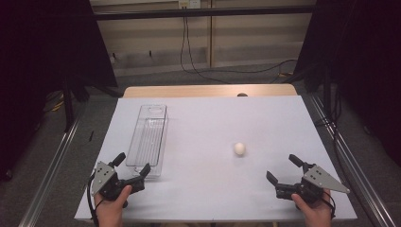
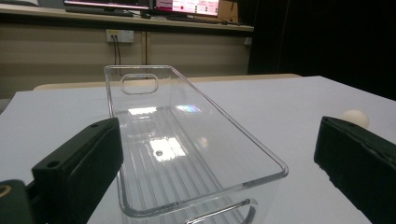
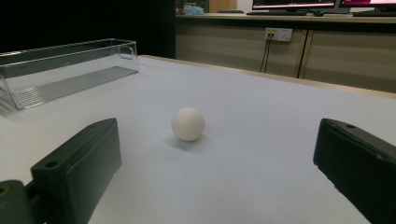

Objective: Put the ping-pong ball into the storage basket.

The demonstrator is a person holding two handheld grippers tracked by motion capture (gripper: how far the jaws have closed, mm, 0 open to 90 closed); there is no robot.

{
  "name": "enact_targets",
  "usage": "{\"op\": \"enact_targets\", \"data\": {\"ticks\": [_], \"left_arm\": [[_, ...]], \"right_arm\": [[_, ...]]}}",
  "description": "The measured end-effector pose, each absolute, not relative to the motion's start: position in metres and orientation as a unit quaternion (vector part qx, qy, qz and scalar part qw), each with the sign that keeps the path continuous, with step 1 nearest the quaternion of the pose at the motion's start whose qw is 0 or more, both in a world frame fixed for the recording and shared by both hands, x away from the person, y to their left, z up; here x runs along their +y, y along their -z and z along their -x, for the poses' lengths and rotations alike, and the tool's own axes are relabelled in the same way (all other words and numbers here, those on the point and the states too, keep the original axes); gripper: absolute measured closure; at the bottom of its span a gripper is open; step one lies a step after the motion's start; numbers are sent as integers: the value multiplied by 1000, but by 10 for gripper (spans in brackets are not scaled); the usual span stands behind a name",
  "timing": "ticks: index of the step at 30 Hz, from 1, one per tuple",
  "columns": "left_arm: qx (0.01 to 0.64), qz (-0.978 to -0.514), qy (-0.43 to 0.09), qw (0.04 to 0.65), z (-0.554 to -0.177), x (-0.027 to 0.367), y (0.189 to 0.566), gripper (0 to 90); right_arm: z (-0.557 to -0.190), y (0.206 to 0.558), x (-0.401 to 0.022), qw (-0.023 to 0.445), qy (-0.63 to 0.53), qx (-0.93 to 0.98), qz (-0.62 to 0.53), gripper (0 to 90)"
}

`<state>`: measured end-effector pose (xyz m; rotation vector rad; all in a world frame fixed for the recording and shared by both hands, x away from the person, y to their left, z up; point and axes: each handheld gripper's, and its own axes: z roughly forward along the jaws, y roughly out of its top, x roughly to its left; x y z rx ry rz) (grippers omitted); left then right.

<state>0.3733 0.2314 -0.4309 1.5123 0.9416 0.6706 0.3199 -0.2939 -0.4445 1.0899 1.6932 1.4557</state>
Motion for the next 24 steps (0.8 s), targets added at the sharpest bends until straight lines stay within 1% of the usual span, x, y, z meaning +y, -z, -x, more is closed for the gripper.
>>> {"op": "enact_targets", "data": {"ticks": [24], "left_arm": [[399, -656, -271, 581, -377, 219, 419, 15]], "right_arm": [[-318, 444, -298, 320, -556, 644, -417, 5]]}}
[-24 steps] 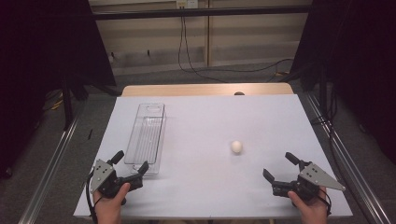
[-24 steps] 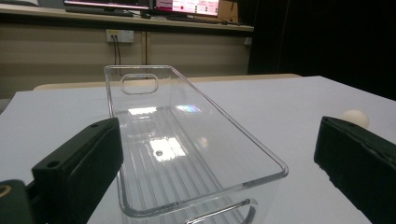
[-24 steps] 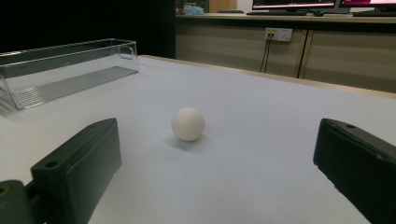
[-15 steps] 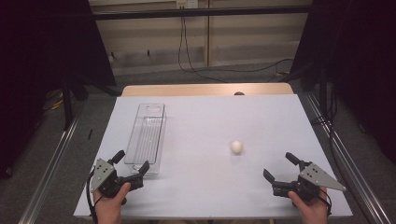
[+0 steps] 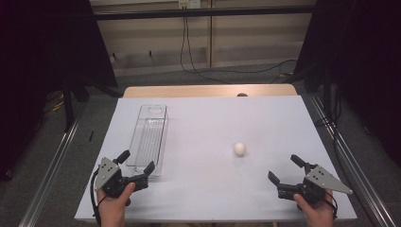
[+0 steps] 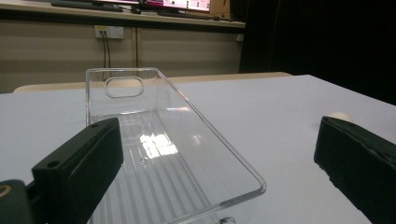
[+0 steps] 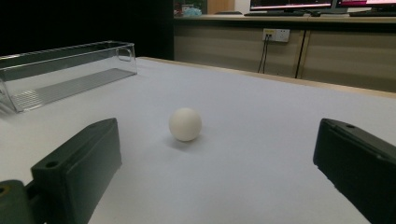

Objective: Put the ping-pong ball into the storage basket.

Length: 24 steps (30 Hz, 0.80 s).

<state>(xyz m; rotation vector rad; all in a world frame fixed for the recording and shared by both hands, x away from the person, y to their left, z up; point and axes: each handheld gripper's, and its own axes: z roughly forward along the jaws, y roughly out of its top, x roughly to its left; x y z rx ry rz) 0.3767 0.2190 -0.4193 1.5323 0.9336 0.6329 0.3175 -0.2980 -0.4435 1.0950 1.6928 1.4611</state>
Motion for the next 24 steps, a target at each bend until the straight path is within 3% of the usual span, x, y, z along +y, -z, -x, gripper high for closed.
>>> {"op": "enact_targets", "data": {"ticks": [24], "left_arm": [[381, -681, -250, 573, -385, 195, 406, 15]], "right_arm": [[-319, 444, -298, 317, -559, 645, -414, 9]]}}
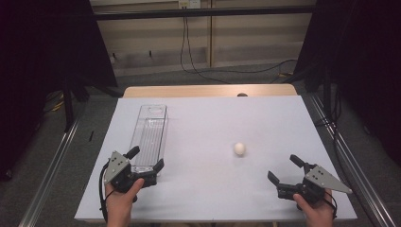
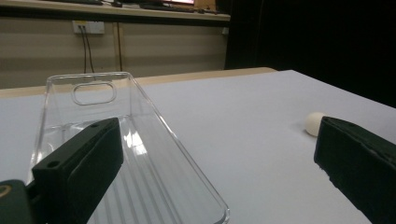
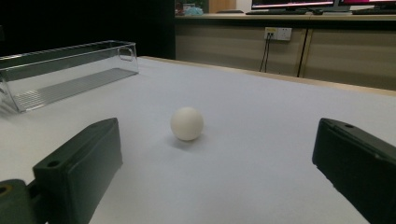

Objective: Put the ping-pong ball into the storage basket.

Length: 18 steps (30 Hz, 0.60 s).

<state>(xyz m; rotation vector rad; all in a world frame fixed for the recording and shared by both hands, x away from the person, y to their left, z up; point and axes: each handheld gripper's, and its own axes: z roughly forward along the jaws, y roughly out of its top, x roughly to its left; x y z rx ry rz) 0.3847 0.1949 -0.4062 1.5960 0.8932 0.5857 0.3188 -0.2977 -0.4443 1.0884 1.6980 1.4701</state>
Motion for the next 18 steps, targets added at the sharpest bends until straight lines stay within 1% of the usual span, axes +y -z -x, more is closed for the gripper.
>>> {"op": "enact_targets", "data": {"ticks": [12, 13, 18], "left_arm": [[360, -691, -232, 583, -392, 167, 397, 16], [353, -698, -233, 578, -393, 166, 396, 15], [351, -697, -224, 584, -396, 154, 396, 15]], "right_arm": [[-319, 444, -298, 315, -559, 642, -419, 4], [-319, 444, -298, 315, -559, 642, -419, 4], [-319, 444, -297, 313, -559, 645, -417, 2]]}}
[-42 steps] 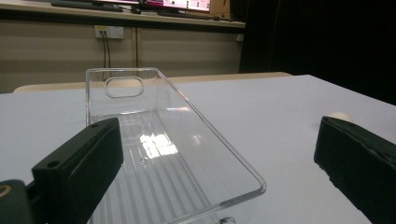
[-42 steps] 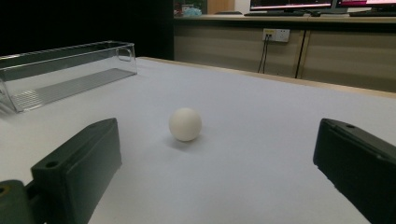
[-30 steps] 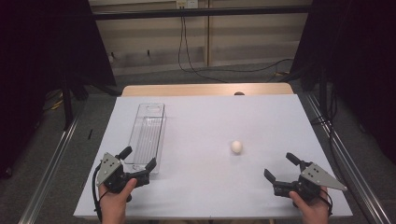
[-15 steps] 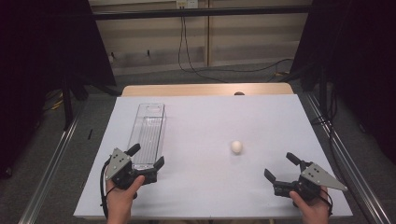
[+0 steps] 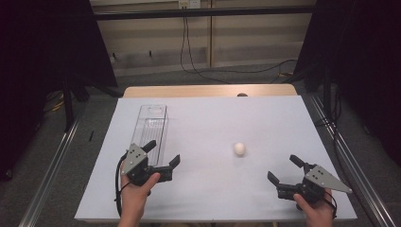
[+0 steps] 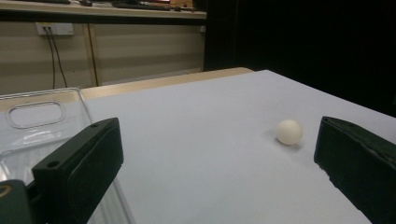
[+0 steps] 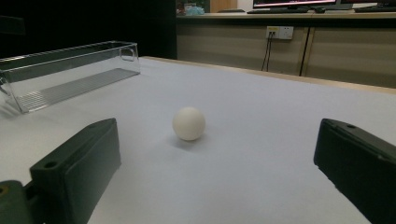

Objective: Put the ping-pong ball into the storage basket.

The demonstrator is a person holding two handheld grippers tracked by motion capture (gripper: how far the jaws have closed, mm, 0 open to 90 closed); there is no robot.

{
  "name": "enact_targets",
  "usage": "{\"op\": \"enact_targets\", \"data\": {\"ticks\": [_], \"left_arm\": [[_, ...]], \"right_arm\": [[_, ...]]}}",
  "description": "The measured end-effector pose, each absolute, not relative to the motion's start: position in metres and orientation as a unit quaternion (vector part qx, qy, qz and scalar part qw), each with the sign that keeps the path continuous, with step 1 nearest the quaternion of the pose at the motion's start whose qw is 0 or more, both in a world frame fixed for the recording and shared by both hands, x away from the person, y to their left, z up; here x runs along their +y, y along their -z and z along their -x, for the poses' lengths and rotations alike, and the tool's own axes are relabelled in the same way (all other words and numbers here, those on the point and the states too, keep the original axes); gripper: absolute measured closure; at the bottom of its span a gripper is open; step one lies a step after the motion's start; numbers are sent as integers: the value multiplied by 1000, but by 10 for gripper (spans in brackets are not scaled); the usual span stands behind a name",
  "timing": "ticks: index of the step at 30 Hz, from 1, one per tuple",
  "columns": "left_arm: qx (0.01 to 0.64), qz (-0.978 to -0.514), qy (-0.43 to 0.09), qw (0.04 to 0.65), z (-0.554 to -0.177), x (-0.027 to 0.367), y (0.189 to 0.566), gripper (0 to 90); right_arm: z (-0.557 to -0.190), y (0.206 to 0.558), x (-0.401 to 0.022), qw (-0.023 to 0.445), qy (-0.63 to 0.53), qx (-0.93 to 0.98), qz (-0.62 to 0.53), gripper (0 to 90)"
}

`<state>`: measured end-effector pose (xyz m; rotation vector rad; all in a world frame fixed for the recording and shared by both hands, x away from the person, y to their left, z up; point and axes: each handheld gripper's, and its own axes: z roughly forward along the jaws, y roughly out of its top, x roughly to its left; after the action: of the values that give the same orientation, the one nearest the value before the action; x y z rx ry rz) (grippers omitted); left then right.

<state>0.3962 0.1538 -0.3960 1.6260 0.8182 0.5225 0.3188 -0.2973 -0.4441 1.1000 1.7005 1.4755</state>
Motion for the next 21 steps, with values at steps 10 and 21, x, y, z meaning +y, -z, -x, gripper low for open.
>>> {"op": "enact_targets", "data": {"ticks": [10, 21], "left_arm": [[342, -702, -212, 588, -399, 130, 400, 15], [334, -713, -198, 584, -404, 108, 404, 17]], "right_arm": [[-319, 444, -298, 313, -559, 644, -418, 2], [-319, 443, -298, 313, -563, 641, -418, 3]]}}
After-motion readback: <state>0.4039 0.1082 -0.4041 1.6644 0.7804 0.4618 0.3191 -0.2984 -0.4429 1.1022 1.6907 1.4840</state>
